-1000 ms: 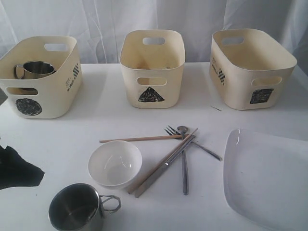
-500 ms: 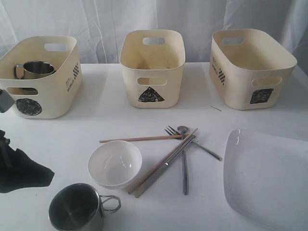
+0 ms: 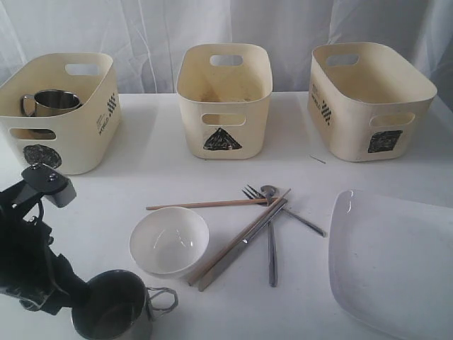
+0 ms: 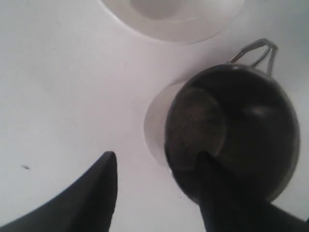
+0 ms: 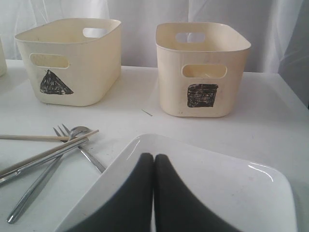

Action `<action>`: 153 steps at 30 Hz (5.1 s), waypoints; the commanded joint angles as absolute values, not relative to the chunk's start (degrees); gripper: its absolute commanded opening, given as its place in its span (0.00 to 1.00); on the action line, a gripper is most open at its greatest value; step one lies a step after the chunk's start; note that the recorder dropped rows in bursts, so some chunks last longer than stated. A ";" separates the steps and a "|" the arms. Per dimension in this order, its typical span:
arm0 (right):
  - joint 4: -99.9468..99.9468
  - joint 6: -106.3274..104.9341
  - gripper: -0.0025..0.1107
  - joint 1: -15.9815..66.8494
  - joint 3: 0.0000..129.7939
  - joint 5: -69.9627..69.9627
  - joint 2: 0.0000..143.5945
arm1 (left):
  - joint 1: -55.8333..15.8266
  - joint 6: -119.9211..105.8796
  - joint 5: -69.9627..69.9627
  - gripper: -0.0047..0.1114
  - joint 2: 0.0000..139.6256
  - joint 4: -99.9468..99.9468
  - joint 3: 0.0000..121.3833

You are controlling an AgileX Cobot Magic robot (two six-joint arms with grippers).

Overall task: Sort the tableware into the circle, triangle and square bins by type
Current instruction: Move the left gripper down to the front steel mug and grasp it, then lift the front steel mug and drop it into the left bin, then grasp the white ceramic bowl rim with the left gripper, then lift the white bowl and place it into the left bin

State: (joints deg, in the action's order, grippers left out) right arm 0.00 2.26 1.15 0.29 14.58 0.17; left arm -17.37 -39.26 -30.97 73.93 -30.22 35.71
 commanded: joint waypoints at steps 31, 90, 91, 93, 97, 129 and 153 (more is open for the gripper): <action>0.00 2.37 0.02 1.29 0.00 14.12 0.00 | -20.72 -19.57 -33.57 0.04 70.70 -3.76 56.23; 0.00 2.37 0.02 1.29 0.00 14.12 0.00 | -23.54 -6.09 -23.36 0.55 85.33 -13.22 56.32; 0.00 2.37 0.02 1.29 0.00 14.12 0.00 | -23.81 -6.09 -23.18 0.55 85.48 -13.82 56.01; 0.00 2.37 0.02 1.29 0.00 14.12 0.00 | -24.77 -6.25 -22.91 0.55 86.16 -13.80 56.01; 0.00 2.37 0.02 1.29 0.00 14.12 0.00 | -28.13 -6.41 -21.24 0.55 87.12 -13.92 56.01; 0.00 2.37 0.02 1.29 0.00 14.12 0.00 | -22.50 5.56 -29.56 0.04 87.15 20.22 77.71; 0.00 2.37 0.02 1.29 0.00 14.12 0.00 | -2.74 8.53 -11.15 0.04 114.14 12.00 102.35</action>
State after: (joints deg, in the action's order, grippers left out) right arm 0.00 2.26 1.15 0.29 14.58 0.17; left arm -2.83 7.85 -11.26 116.63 13.18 101.68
